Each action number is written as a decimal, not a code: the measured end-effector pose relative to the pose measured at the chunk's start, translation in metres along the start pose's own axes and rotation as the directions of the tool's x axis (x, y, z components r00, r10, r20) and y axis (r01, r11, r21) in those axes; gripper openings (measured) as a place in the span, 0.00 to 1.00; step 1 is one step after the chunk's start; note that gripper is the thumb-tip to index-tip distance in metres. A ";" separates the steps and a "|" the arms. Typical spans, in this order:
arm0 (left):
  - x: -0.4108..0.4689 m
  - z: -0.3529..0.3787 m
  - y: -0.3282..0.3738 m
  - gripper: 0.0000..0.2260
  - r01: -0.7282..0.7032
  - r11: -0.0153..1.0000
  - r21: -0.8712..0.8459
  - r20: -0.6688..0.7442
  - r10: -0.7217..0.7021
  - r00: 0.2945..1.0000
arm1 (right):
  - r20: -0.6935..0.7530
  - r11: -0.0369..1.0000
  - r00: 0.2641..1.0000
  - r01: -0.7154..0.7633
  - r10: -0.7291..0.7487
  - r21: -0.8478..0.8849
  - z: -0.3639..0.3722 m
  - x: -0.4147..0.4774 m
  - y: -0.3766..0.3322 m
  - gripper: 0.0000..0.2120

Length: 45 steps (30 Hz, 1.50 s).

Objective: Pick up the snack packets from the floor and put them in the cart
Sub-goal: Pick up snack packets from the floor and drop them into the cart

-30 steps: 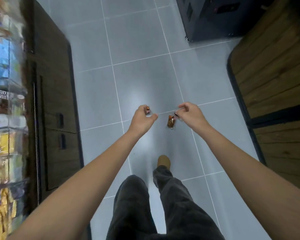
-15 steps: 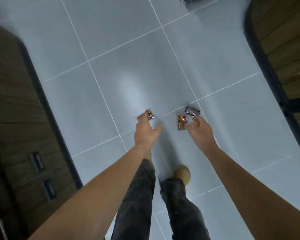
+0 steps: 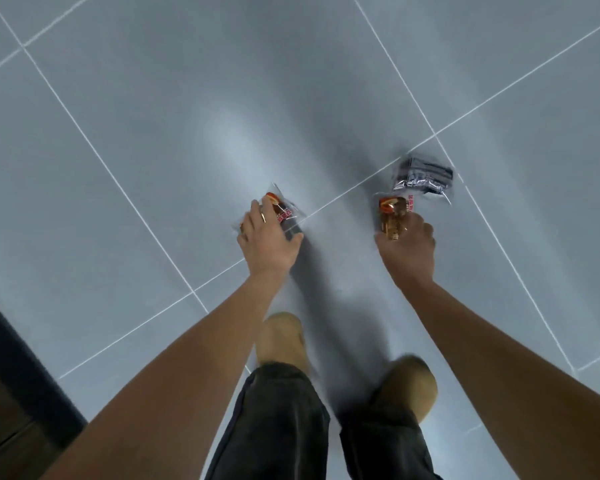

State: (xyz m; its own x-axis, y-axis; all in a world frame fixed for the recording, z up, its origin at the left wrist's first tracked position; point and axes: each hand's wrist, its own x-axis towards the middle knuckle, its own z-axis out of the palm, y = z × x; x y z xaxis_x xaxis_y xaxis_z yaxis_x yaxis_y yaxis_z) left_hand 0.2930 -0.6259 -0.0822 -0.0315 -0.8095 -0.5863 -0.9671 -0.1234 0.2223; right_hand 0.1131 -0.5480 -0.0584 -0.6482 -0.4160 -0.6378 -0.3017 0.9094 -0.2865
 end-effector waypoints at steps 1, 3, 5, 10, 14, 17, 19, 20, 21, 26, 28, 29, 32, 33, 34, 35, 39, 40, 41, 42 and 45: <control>0.011 0.011 -0.004 0.40 0.003 1.000 0.029 -0.015 -0.002 1.000 | -0.011 1.000 1.000 -0.013 0.012 -0.023 0.011 0.011 0.007 0.31; 0.031 0.028 -0.012 0.40 0.025 0.997 0.076 -0.046 -0.022 0.999 | -0.044 0.997 0.999 -0.018 0.015 -0.069 0.029 0.029 0.017 0.34; 0.047 0.041 -0.019 0.40 0.047 0.994 0.097 -0.077 -0.039 0.996 | -0.094 0.995 0.996 -0.021 0.011 -0.101 0.046 0.044 0.025 0.37; 0.061 0.056 -0.027 0.35 0.049 0.990 0.134 -0.150 -0.028 0.988 | -0.127 0.991 0.990 -0.072 0.057 -0.114 0.061 0.069 0.034 0.37; 0.058 0.051 -0.019 0.29 0.054 0.992 0.116 -0.137 -0.037 0.990 | -0.070 0.992 0.995 -0.072 0.065 -0.099 0.057 0.075 0.031 0.34; 0.043 0.041 -0.002 0.26 0.020 0.994 0.106 -0.100 -0.010 0.995 | -0.040 0.995 0.998 -0.052 0.049 -0.082 0.046 0.066 0.027 0.33; 0.027 0.029 0.011 0.26 -0.004 0.996 0.094 -0.073 0.010 0.997 | -0.031 0.997 0.999 -0.042 0.040 -0.068 0.032 0.052 0.023 0.33; 0.018 0.022 0.017 0.26 -0.011 0.996 0.085 -0.059 0.016 0.998 | -0.024 0.998 0.999 -0.039 0.038 -0.055 0.024 0.044 0.021 0.33; 0.009 0.013 0.024 0.26 -0.014 0.997 0.077 -0.043 0.017 0.999 | -0.015 0.998 0.999 -0.040 0.039 -0.040 0.014 0.034 0.020 0.33; -0.051 -0.049 0.057 0.28 -0.037 0.999 0.026 -0.010 0.037 0.999 | -0.009 0.998 0.999 -0.044 0.044 0.045 -0.058 -0.023 0.015 0.32; -0.080 -0.081 0.076 0.28 -0.079 0.997 0.006 -0.013 0.079 0.997 | -0.011 0.995 0.999 -0.048 0.049 0.086 -0.096 -0.047 0.012 0.32; -0.094 -0.096 0.086 0.28 -0.101 0.995 0.003 -0.021 0.101 0.995 | -0.012 0.993 0.999 -0.049 0.051 0.106 -0.114 -0.058 0.010 0.32; -0.136 -0.143 0.122 0.28 -0.175 0.985 0.014 -0.030 0.175 0.984 | -0.049 0.980 0.997 -0.049 0.059 0.193 -0.173 -0.095 0.006 0.31; -0.150 -0.158 0.135 0.28 -0.193 0.981 0.019 -0.022 0.193 0.981 | -0.068 0.973 0.996 -0.049 0.066 0.225 -0.192 -0.107 0.006 0.31; -0.163 -0.170 0.148 0.27 -0.208 0.978 0.022 -0.008 0.208 0.978 | -0.081 0.967 0.994 -0.055 0.078 0.249 -0.211 -0.120 0.006 0.30; -0.177 -0.182 0.161 0.27 -0.221 0.975 0.021 0.007 0.221 0.975 | -0.088 0.962 0.992 -0.060 0.086 0.267 -0.230 -0.134 0.008 0.30; -0.245 -0.223 0.219 0.27 -0.293 0.956 0.019 0.063 0.291 0.955 | -0.123 0.931 0.986 -0.060 0.111 0.360 -0.303 -0.194 0.026 0.30; -0.265 -0.231 0.235 0.26 -0.318 0.948 0.024 0.073 0.315 0.946 | -0.136 0.921 0.982 -0.067 0.129 0.383 -0.322 -0.210 0.033 0.29; -0.284 -0.237 0.249 0.26 -0.344 0.939 0.027 0.084 0.341 0.936 | -0.152 0.911 0.977 -0.074 0.147 0.405 -0.339 -0.226 0.042 0.29; -0.305 -0.243 0.263 0.26 -0.371 0.928 0.031 0.095 0.367 0.925 | -0.168 0.900 0.972 -0.078 0.164 0.428 -0.357 -0.242 0.051 0.28; -0.364 -0.251 0.299 0.25 -0.445 0.895 0.030 0.133 0.438 0.889 | -0.219 0.854 0.950 -0.083 0.224 0.514 -0.405 -0.288 0.080 0.25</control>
State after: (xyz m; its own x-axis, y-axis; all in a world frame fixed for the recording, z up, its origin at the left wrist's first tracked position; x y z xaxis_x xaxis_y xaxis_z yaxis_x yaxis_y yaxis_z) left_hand 0.0784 -0.5119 0.3935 -0.4849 -0.6977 -0.5274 -0.8591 0.2669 0.4368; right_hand -0.0074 -0.3587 0.3917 -0.8364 -0.1924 -0.5133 0.1555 0.8147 -0.5587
